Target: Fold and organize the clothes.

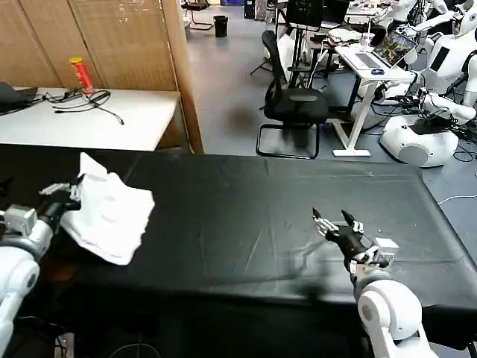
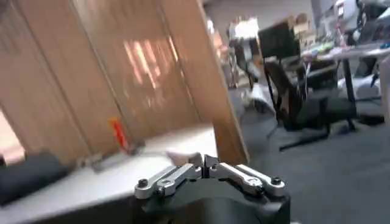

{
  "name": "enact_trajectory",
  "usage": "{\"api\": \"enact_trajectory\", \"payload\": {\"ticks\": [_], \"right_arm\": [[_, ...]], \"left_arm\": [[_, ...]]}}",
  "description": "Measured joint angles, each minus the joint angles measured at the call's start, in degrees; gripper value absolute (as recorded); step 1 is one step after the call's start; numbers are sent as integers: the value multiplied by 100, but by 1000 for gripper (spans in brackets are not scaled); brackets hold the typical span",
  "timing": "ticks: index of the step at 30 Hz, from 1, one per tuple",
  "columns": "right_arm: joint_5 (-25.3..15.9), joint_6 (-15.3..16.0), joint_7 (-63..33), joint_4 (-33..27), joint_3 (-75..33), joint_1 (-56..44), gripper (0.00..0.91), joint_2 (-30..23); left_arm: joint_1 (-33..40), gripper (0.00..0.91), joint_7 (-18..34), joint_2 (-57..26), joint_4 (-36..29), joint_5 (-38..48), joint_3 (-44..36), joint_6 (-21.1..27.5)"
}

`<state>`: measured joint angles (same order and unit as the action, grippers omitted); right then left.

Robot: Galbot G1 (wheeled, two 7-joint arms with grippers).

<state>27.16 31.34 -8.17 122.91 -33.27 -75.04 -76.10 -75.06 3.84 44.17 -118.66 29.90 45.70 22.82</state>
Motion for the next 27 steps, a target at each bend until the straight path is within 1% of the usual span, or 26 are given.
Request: {"api": "enact_trajectory", "payload": {"ticks": [4,7,8,9,12,15,17,20,22,27], "right_arm": [[-78,-20,20,41,-31,-93,878,-16],[-72,-20,33,37,-21,-125,878,-18],[-71,-6,34,35,-5,-127,878,-18],[-67,6,46,35,11,-131,878,-15],[56,56,125,55,85,-134,878,54],[344,189,122,10,175,-82,878,139],[573,308,118,-41,250,-33,878,196],[980,591,111,-91,413,49,878,294],[1146,703,102,-125,536,86,878,330],[1278,815,101,-299,1042,231,878,349]], "left_arm": [[14,0,179,340,-495,-116,-649,91],[103,0,165,766,-634,-431,-1411,-17],[145,663,124,935,-631,-582,-1708,-71],[189,878,97,1091,-609,-697,-1955,-109],[284,878,-28,1583,-381,-921,-2659,-211],[314,878,-252,1958,-201,-1042,-3170,-274],[313,878,-429,2092,-180,-1076,-3362,-348],[312,878,-667,2163,-211,-1150,-3476,-487],[335,878,-725,2149,-230,-1187,-3480,-647],[460,878,-690,2010,-163,-1247,-3297,-890]]}}
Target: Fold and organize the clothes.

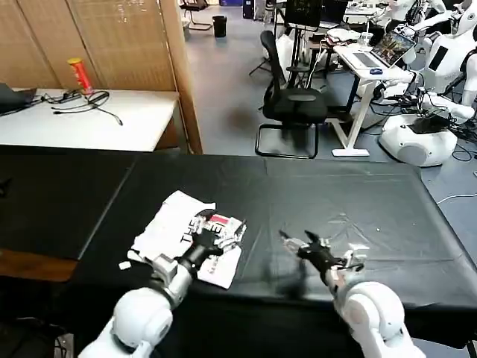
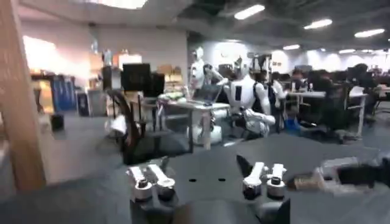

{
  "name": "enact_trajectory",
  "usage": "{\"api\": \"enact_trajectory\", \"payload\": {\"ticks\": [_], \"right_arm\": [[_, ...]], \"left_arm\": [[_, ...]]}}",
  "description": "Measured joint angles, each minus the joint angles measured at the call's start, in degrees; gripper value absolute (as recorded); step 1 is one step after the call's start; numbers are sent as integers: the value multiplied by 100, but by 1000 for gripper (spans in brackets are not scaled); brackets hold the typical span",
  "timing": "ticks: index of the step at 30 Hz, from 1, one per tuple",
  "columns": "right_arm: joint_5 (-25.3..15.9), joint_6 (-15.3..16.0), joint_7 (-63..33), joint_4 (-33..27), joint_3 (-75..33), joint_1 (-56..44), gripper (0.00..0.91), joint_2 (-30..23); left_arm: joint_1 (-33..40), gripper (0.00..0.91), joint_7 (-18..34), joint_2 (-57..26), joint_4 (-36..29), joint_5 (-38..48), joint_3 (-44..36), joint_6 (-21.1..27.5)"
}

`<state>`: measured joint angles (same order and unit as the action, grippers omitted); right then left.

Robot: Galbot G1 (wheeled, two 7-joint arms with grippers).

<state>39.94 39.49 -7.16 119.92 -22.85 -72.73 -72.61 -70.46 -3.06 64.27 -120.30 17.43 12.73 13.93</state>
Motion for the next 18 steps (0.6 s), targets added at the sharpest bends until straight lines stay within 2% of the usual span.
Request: {"api": "enact_trajectory", "payload": {"ticks": [4,9,18], "right_arm": [[100,17,48,-198,435,163,878,-101],[516,-37,-38,-531,754,412,878,-309],[1516,-315,-590,-1160,723,763,848,-736]], "left_arm": [[6,878,59,-121,3,-5,261,-18],[-177,878,82,-86,50,-245,515,-173],[-525,878,137,-27,128,-314,804,-236]]}}
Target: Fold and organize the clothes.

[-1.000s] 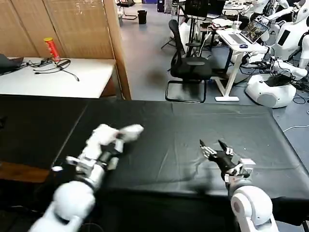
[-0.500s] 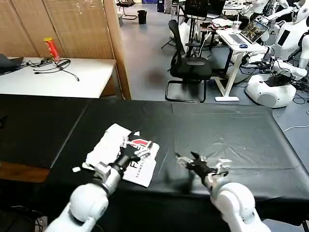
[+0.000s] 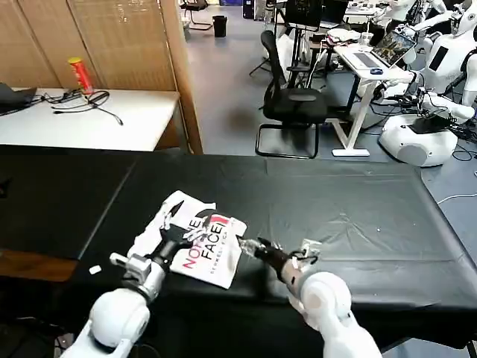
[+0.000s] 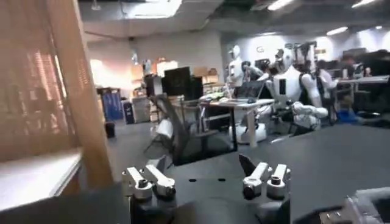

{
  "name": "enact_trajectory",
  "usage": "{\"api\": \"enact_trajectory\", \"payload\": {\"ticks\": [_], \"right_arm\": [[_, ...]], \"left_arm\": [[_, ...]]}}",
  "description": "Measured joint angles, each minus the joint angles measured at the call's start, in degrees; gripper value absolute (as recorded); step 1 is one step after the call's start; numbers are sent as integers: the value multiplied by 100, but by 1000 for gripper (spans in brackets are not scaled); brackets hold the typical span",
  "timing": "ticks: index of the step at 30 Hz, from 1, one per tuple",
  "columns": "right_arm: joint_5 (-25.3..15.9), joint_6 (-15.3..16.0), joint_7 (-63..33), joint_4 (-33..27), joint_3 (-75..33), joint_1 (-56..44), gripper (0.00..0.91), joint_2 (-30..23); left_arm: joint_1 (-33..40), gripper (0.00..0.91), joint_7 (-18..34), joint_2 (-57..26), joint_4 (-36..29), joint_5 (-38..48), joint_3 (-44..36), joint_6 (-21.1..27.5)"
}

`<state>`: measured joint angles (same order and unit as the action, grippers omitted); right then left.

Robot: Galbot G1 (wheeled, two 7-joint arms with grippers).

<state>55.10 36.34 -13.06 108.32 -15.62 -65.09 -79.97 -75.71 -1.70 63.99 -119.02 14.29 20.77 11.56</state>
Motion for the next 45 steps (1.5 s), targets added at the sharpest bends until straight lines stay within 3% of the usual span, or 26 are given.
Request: {"api": "enact_trajectory", "payload": {"ticks": [7,11,15,17,19,22,29,38,45], "right_arm": [[73,-95,-339,-460,117,269,809,-332],[45,-115,-384,-712,195,462,731,-527],[9,-120,-431,-894,243,585,517,-653],[-17,-120,-436,-965,263,620,302,-694],[-39,-119,-437,-1011,272,641,166,-726],[-101,-108,-415,-1031,243,647,78,-750],[-558,-67,-71,-933,114,709,68,-680],[-2042,564,654,-1029,-153,1176,68,-205],[-3297,164,1464,-1551,-50,1738,68,276]], "left_arm": [[-198,878,3,0,-32,1,207,-56],[-329,878,-2,10,-57,-6,336,-121],[-427,878,-12,12,-94,-7,441,-161],[-458,878,-13,13,-107,-6,491,-166],[-477,878,-13,20,-124,-5,521,-167],[-502,878,-13,35,-131,-5,543,-172],[-544,878,-10,84,-128,-20,567,-199],[-586,878,-12,181,-51,-112,559,-262],[-636,878,-12,264,1,-170,564,-286]]}}
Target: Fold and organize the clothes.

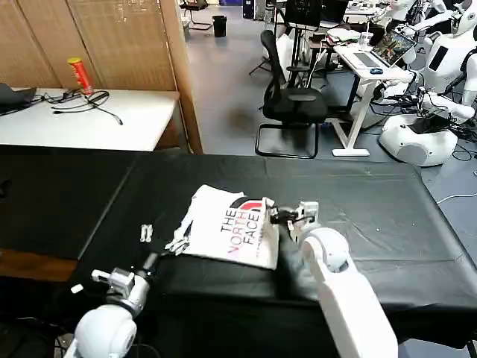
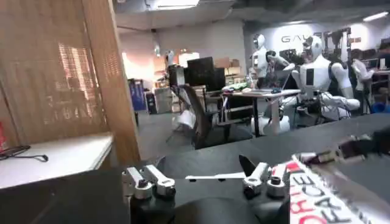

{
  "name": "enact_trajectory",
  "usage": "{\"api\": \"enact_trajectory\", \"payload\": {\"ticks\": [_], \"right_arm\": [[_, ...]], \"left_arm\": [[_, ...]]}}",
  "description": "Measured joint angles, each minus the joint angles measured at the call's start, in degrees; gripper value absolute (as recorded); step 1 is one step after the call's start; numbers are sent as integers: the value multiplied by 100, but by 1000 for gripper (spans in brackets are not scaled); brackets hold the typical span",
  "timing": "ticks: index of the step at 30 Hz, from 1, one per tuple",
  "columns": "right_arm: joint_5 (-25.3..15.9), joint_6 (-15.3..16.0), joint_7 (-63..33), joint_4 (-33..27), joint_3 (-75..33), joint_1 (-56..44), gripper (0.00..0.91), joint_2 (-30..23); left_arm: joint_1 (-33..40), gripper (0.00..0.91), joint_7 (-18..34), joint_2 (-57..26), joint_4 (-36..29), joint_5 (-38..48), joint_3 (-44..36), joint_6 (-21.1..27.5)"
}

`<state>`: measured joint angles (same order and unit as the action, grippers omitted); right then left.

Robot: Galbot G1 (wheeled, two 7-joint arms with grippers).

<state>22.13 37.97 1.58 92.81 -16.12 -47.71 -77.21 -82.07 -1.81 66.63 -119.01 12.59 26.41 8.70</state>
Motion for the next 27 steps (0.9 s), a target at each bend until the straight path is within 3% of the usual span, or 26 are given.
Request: {"api": "enact_trajectory", "payload": {"ticks": [3,4,5,11,15,18,21,27], "right_arm": [[-435,-262,278,-350,96,271,78,119],[-555,-322,330,-475,128,364,146,141],[-630,-348,341,-558,140,424,878,157],[-1031,-467,391,-499,82,391,878,340],[-1415,-750,354,-124,-53,79,878,543],[-1395,-1032,330,278,-225,-290,878,772],[-1152,-1407,156,786,-396,-775,878,984],[-789,-2556,-591,1792,-695,-1990,878,1025]], "left_arm": [[-31,878,2,62,2,-45,-1,-5],[-36,878,2,77,2,-52,-2,-6],[-39,878,2,88,2,-54,-4,-6],[33,878,24,114,58,-24,-21,1],[55,878,25,126,111,-17,-45,-2],[29,878,27,139,124,-13,-44,-18],[-7,878,73,149,129,67,-43,-31],[-161,878,550,103,56,360,-56,-27]]}}
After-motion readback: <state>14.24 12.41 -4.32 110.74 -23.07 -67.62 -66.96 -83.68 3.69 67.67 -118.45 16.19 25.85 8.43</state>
